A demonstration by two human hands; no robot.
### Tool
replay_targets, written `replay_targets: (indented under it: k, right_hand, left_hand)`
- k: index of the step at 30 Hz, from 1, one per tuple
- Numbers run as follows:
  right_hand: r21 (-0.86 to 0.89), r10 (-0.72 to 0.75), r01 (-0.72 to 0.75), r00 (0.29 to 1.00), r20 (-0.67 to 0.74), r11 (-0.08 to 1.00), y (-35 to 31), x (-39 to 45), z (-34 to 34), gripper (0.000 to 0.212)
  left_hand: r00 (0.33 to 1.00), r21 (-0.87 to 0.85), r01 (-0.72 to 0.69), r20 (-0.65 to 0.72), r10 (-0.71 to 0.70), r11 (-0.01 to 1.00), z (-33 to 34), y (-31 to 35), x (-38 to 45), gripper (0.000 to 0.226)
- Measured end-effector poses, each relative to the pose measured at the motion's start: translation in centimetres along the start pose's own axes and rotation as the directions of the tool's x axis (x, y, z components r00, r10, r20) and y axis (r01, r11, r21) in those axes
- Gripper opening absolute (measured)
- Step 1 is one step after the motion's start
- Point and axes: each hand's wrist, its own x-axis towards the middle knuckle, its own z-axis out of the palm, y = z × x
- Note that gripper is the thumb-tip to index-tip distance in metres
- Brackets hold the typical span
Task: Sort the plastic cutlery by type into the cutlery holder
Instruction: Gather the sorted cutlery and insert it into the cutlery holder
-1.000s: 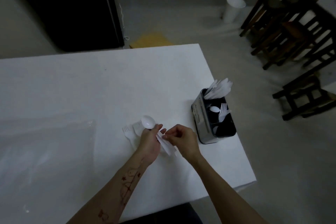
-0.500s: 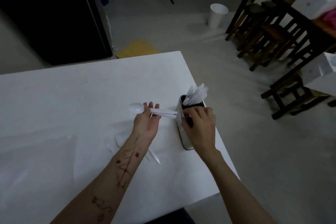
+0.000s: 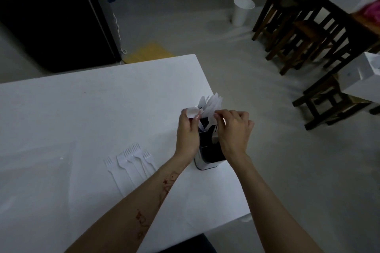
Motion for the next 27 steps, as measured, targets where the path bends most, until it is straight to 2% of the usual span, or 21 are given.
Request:
replay_targets:
  k: [1, 3, 5, 6, 8, 10, 12, 14, 15, 17, 19, 21, 23, 25, 27]
  right_hand:
    - [0.008, 0.008, -0.008, 1.000, 0.007, 1.000, 0.0, -0.2, 0.2, 0.012]
    - [0.031, 0.023, -0.024, 1.000, 0.005, 0.999, 0.1, -0.6, 0.4, 0.013]
    - [0.051, 0.053, -0.053, 0.999, 0.009, 0.997, 0.1, -1.1, 0.7, 0.021]
    - [0.058, 0.072, -0.073, 0.997, 0.024, 0.996, 0.1, -1.2, 0.8, 0.030]
    - [0.080, 0.092, -0.095, 0.995, 0.042, 0.992, -0.1, -1.6, 0.8, 0.044]
    - [0.119, 0.069, -0.069, 0.998, -0.001, 0.991, -0.5, -1.9, 0.6, 0.039]
    - [0.174, -0.033, 0.053, 0.992, -0.121, 0.983, -1.4, -2.4, 0.5, 0.022]
    - [0.282, -0.194, 0.244, 0.962, -0.194, 0.928, -3.1, -3.1, 0.7, 0.019]
    - [0.348, -0.278, 0.327, 0.943, -0.184, 0.879, -4.2, -3.7, 1.1, 0.021]
    - [0.425, -0.438, 0.432, 0.895, -0.091, 0.795, -6.2, -5.6, 2.4, 0.021]
    - [0.448, -0.507, 0.411, 0.854, 0.115, 0.794, -7.6, -8.0, 4.4, 0.017]
    - [0.383, -0.402, 0.243, 0.814, 0.419, 0.891, -8.1, -10.4, 6.6, 0.014]
    - [0.228, -0.211, 0.079, 0.736, 0.644, 0.971, -8.0, -12.2, 8.5, 0.020]
    - [0.115, -0.104, 0.029, 0.682, 0.724, 0.993, -7.8, -13.3, 9.4, 0.025]
    - [0.080, -0.058, 0.001, 0.693, 0.719, 0.997, -8.0, -13.7, 9.9, 0.021]
  left_hand:
    - [0.999, 0.170, -0.046, 0.012, 0.045, 0.984, 0.3, -0.3, -0.1, 0.019]
    - [0.995, 0.472, -0.095, 0.031, 0.091, 0.877, 0.9, -0.8, -0.2, 0.025]
    - [0.993, 0.629, -0.120, 0.066, 0.101, 0.768, 1.2, -1.5, -0.1, 0.026]
    - [0.992, 0.645, -0.128, 0.088, 0.093, 0.753, 1.3, -1.8, -0.1, 0.028]
    - [0.987, 0.586, -0.149, 0.141, 0.080, 0.796, 1.0, -2.1, -0.5, 0.037]
    - [0.978, 0.484, -0.172, 0.191, 0.089, 0.858, 0.0, -2.1, -1.2, 0.047]
    - [0.976, 0.417, -0.174, 0.195, 0.099, 0.892, -1.8, -2.6, -2.4, 0.046]
    - [0.990, 0.416, -0.132, 0.106, 0.096, 0.900, -4.1, -4.0, -3.5, 0.040]
    - [0.995, 0.425, -0.100, 0.044, 0.090, 0.900, -5.4, -5.1, -4.1, 0.038]
    - [0.996, 0.433, -0.006, -0.072, 0.042, 0.901, -8.3, -7.0, -5.2, 0.035]
    - [0.982, 0.400, 0.104, -0.184, -0.032, 0.910, -11.1, -8.5, -6.3, 0.033]
    - [0.958, 0.388, 0.173, -0.282, -0.062, 0.905, -13.6, -9.6, -7.2, 0.030]
    - [0.929, 0.373, 0.230, -0.359, -0.089, 0.899, -15.6, -10.2, -8.0, 0.027]
    - [0.909, 0.354, 0.267, -0.402, -0.112, 0.896, -17.0, -10.7, -8.4, 0.025]
    - [0.904, 0.351, 0.280, -0.410, -0.123, 0.894, -17.8, -11.0, -8.7, 0.023]
